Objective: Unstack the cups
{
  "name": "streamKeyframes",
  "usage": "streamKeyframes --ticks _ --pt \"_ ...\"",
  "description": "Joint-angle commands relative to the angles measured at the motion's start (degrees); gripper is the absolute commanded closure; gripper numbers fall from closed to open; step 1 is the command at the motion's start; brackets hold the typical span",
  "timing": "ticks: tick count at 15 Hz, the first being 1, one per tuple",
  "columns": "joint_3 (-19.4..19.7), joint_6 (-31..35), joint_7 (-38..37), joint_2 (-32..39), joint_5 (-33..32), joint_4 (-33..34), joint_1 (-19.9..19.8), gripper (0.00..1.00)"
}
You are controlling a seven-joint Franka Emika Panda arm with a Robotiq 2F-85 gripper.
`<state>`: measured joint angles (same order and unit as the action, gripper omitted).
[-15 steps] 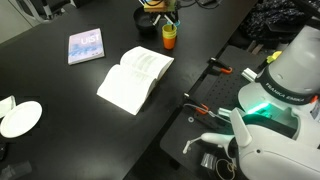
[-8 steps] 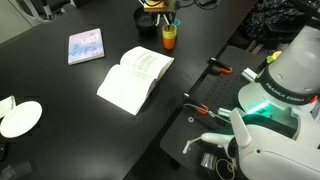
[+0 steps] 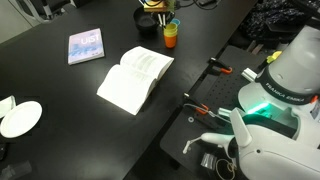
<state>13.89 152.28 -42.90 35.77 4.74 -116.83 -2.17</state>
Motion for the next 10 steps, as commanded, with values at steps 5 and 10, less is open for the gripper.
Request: streamKeyframes --ticks 5,10 --pt "1.8 -1.1 0.3 -3.3 -0.9 -1.3 2.4 0.98" --pt "3.8 -1.4 -0.5 -5.6 -2.6 -2.1 4.1 0.98"
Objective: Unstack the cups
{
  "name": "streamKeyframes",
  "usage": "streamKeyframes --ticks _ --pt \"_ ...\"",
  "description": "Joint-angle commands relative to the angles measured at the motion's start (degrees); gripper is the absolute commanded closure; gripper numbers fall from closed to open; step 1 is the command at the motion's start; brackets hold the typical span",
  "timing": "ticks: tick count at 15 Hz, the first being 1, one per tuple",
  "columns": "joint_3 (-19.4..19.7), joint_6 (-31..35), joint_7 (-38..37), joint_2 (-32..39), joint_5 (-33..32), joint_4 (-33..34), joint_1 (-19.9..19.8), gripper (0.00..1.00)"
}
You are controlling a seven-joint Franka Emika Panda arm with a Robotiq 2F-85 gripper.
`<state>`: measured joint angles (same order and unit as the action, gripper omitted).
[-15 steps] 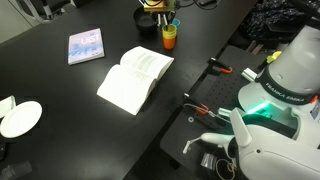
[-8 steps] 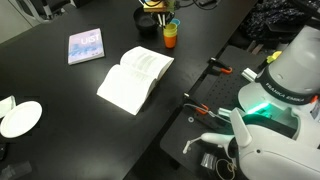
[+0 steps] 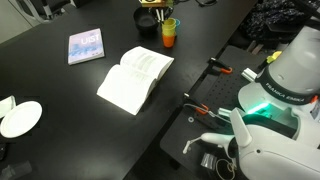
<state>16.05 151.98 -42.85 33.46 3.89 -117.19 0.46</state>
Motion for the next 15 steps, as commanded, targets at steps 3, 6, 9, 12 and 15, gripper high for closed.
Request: streamKeyframes --ticks 3,6,9,12,15 --pt "1.6 -1.2 -0.6 -3.5 -2.2 -1.7 1.3 0.98" --pt "1.2 -2.3 -0.4 -4.3 -2.0 -1.9 1.2 0.98" --pt "2.4 -5.2 -1.1 -8.1 -3.7 -3.3 2.2 0.98" --pt "4.2 -8.3 -3.4 -11.6 -7.9 -3.8 3.0 0.98" --pt "4.4 -12.2 -5.6 -14.1 -10.9 -4.6 2.0 0.98"
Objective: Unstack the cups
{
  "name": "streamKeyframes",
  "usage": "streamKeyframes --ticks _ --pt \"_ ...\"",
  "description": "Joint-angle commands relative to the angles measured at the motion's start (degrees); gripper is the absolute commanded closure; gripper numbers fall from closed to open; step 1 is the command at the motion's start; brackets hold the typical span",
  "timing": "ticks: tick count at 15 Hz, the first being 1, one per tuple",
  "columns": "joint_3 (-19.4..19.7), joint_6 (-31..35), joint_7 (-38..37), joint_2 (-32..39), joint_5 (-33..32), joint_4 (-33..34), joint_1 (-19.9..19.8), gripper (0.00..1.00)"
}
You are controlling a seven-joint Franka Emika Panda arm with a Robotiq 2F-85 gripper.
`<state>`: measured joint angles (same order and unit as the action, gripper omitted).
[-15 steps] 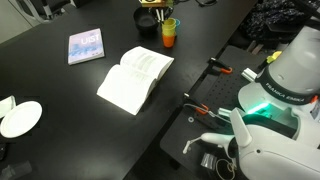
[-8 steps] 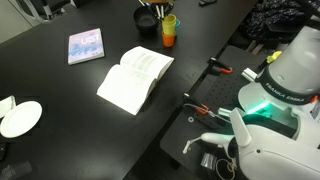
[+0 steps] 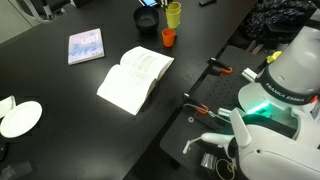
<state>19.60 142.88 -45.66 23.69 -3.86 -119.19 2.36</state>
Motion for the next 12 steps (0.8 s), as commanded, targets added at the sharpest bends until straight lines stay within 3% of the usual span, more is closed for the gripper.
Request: streamKeyframes --ticks 1,5,12 --pt "0.7 -3.8 -3.5 -4.8 -3.9 -3.1 -0.4 0.98" --pt "-0.2 -1.8 -5.3 -5.0 -3.1 -6.7 -2.7 0.98" --pt "2.0 12.0 -16.1 -3.3 -4.2 -15.1 -1.8 0.98"
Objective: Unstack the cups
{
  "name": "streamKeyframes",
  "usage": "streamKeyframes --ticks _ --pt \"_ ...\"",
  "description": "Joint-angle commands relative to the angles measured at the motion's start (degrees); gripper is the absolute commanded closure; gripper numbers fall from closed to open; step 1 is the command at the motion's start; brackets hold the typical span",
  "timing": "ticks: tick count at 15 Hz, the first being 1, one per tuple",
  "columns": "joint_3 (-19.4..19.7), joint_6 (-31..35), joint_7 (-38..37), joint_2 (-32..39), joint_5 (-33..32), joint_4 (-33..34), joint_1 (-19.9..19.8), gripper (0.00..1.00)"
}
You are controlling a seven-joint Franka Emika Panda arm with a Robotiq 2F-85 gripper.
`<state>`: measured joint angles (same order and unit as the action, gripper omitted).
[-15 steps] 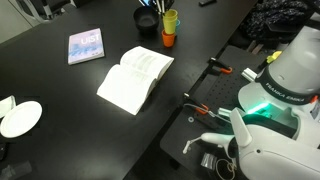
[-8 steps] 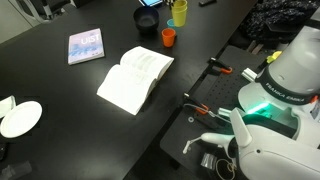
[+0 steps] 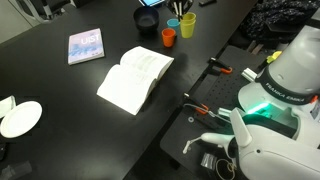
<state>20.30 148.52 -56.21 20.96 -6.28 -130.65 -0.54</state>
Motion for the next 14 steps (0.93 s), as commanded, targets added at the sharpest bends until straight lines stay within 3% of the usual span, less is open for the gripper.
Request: streamKeyframes --ticks 1,7,14 --pt "1.5 8.0 -7.0 0.1 -1.7 -4.3 1.5 0.98" --pt "0.8 14.3 -8.9 5.3 1.1 -4.2 2.2 0.98" --pt "-0.3 15.6 -6.8 11.2 5.8 -0.6 1.5 0.98"
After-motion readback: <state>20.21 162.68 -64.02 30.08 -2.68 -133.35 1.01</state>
